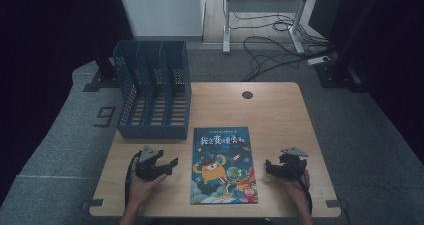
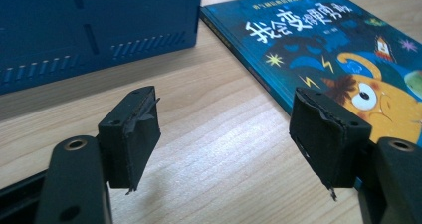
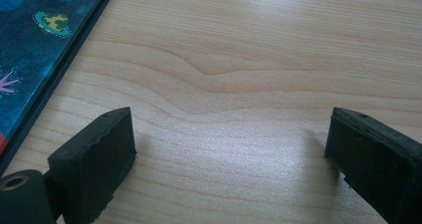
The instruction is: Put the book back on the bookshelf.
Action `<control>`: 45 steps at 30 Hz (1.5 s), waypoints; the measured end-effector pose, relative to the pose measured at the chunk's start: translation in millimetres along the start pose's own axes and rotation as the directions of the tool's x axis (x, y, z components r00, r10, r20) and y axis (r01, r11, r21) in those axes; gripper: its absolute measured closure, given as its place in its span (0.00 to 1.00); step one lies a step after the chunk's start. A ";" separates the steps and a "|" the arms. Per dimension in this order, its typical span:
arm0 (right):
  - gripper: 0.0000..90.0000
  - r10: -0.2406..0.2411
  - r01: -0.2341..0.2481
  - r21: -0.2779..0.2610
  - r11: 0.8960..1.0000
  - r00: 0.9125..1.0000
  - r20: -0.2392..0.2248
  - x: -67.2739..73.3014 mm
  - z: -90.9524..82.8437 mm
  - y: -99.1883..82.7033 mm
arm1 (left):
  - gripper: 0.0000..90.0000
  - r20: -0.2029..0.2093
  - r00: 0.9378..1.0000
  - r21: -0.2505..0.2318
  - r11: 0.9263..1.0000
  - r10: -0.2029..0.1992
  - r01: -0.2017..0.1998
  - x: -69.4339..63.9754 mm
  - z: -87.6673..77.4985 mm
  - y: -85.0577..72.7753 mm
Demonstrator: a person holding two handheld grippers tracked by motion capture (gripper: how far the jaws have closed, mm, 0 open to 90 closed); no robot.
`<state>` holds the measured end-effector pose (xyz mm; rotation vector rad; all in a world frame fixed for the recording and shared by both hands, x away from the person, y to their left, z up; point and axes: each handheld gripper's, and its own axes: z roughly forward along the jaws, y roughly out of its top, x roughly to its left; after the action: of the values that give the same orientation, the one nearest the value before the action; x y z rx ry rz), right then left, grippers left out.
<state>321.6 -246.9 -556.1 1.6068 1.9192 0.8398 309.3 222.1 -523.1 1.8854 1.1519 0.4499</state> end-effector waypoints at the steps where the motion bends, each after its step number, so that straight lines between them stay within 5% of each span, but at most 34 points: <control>1: 0.05 0.000 0.000 0.000 1.000 1.000 0.000 0.0 0.0 0.0 | 0.30 0.000 1.000 0.000 1.000 0.000 0.000 0.0 0.0 0.0; 29: 0.13 0.038 -0.038 -0.010 0.999 0.999 0.022 -0.7 -2.2 1.1 | 0.29 0.029 0.999 -0.018 1.000 0.023 -0.023 -11.0 0.3 7.1; 40: 0.15 0.077 -0.081 -0.111 0.990 0.996 -0.039 3.2 -22.0 8.9 | 0.29 0.048 0.998 -0.010 0.999 0.043 -0.043 -16.6 5.3 11.4; 45: 0.16 0.052 -0.059 -0.131 0.990 0.997 -0.055 9.8 -24.5 11.5 | 0.29 0.051 0.997 -0.012 0.999 0.050 -0.050 -20.4 5.2 11.4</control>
<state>310.2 -239.5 -530.7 1.5792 1.8197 1.0185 308.6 199.8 -514.3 1.9090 1.0686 0.4315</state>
